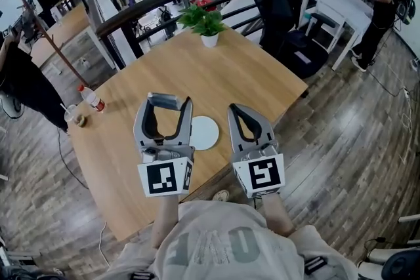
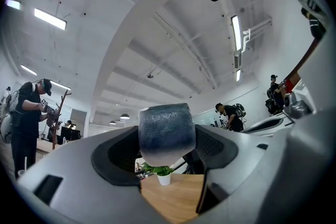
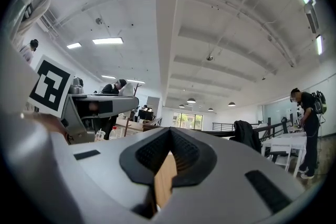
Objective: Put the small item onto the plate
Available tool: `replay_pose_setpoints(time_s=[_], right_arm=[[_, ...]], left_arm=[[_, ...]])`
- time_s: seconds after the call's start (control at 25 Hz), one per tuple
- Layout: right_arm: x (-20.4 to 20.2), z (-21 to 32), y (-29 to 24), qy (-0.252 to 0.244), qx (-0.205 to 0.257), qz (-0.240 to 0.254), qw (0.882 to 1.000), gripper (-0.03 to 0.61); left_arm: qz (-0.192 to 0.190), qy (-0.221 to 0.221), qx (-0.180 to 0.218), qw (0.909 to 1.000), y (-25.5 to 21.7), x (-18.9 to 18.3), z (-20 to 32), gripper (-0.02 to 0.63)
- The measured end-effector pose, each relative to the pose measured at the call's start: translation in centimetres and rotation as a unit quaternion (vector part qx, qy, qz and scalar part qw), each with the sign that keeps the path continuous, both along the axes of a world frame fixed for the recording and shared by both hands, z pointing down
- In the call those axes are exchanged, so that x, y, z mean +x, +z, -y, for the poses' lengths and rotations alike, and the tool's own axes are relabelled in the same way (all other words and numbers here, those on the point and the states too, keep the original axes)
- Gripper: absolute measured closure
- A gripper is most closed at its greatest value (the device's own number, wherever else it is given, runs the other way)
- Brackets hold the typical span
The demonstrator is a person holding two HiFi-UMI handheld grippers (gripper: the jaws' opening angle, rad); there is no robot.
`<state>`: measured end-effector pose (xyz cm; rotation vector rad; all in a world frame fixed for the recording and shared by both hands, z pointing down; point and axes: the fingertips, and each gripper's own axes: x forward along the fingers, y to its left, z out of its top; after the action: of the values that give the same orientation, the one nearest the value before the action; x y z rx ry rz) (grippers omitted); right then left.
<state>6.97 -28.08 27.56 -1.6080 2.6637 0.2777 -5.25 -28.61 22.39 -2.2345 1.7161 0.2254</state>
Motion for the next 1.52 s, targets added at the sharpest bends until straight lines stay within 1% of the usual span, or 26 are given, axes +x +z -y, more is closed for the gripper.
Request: replay_pose_setpoints(time_s=[0.2, 0.32, 0.4, 0.48, 0.56, 0.68, 0.8, 0.88, 0.96, 1.08, 1.2, 1.32, 1.4, 1.52], right_arm=[[-0.8, 0.8, -0.4, -0.010, 0.008, 0.009, 1.000, 0.561], [-1.2, 1.1, -0.1, -0.012, 0.000, 0.006, 1.000, 0.561], [-1.5, 1.4, 0.2, -0.014, -0.008, 0.004, 1.000, 0.561], [-1.8, 1.4, 0.8, -0.016, -0.020, -0.001, 1.000, 0.561], [-1.9, 1.1, 1.7, -0.017, -0.036, -0.008, 0.999, 0.561], [-1.6, 1.1, 2.6, -0.010, -0.054, -0.008, 0.998, 0.561], [-1.1, 1.3, 4.3, -0.001, -0.064, -0.023, 0.998, 0.561], [-0.6, 1.4, 5.6, 0.011, -0.082, -0.023, 0.996, 0.561], [-0.1, 1.5, 6.5, 0.025, -0.099, -0.017, 0.995, 0.561], [1.4, 1.1, 7.6, 0.049, -0.119, -0.015, 0.992, 0.561], [3.3, 0.7, 8.6, 0.083, -0.136, -0.021, 0.987, 0.561], [4.9, 0.2, 9.7, 0.121, -0.165, 0.004, 0.979, 0.561], [5.7, -0.1, 10.1, 0.136, -0.175, 0.013, 0.975, 0.561], [6.7, -0.5, 10.4, 0.159, -0.183, 0.008, 0.970, 0.561]], left_arm=[[0.005, -0.005, -0.008, 0.9999, 0.5, -0.4, 1.0, 0.298], [0.017, -0.003, -0.032, 0.9994, 1.6, -0.5, 1.9, 0.298], [0.036, 0.000, -0.064, 0.9973, 3.1, -0.5, 2.9, 0.298], [0.063, 0.001, -0.101, 0.9928, 5.1, -0.3, 3.9, 0.298], [0.078, 0.007, -0.146, 0.9862, 7.4, -0.1, 4.6, 0.298], [0.087, 0.019, -0.211, 0.9735, 11.0, 0.1, 6.2, 0.298], [0.097, 0.024, -0.265, 0.9590, 15.0, 0.2, 7.6, 0.298], [0.098, 0.031, -0.303, 0.9474, 17.8, 0.3, 8.2, 0.298], [0.099, 0.041, -0.339, 0.9347, 20.6, 0.6, 8.7, 0.298], [0.096, 0.057, -0.392, 0.9130, 24.8, 1.6, 9.3, 0.298], [0.104, 0.070, -0.430, 0.8943, 28.3, 2.5, 9.6, 0.298], [0.119, 0.077, -0.458, 0.8777, 31.3, 2.6, 9.7, 0.298], [0.135, 0.081, -0.483, 0.8617, 33.3, 2.7, 9.7, 0.298], [0.149, 0.095, -0.533, 0.8273, 36.2, 2.8, 9.2, 0.298]])
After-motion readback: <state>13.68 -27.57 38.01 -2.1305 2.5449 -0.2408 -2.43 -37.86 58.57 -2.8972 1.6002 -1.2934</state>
